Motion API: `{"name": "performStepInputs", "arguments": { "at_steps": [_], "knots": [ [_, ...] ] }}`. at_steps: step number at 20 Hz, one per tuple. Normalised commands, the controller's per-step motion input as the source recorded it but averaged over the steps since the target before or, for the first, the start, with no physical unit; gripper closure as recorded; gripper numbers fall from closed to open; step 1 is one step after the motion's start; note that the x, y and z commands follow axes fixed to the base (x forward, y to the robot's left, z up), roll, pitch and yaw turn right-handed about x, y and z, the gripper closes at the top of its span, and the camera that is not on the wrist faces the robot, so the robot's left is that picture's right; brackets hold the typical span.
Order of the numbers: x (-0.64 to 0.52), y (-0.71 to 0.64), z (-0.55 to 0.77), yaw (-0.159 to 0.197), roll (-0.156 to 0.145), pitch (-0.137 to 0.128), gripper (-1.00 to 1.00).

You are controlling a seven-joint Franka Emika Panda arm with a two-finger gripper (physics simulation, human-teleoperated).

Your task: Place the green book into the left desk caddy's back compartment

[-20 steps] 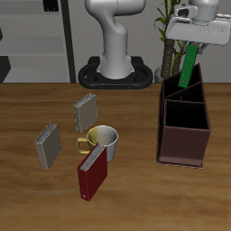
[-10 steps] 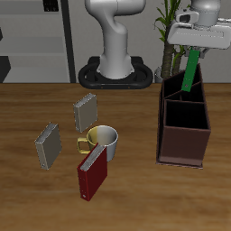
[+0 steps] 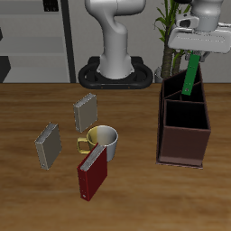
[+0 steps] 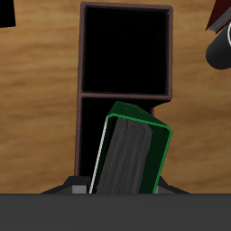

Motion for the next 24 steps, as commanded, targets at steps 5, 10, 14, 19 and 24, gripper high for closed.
{"name": "performStepInputs", "arguments": {
  "at_steps": [5, 10, 14, 19, 24],
  "knots": [
    [0.11, 0.05, -0.19, 0.003, 0.008, 0.037, 1.0],
    [0.06, 0.05, -0.15, -0.005, 0.015, 0.035, 1.0],
    [0.1, 0.1, -0.22, 0.02, 0.035, 0.053, 1.0],
    [0.11, 0.07, -0.19, 0.006, 0.014, 0.049, 1.0],
    [0.13, -0.02, -0.18, 0.004, 0.0, 0.054, 1.0]
  ]
}}
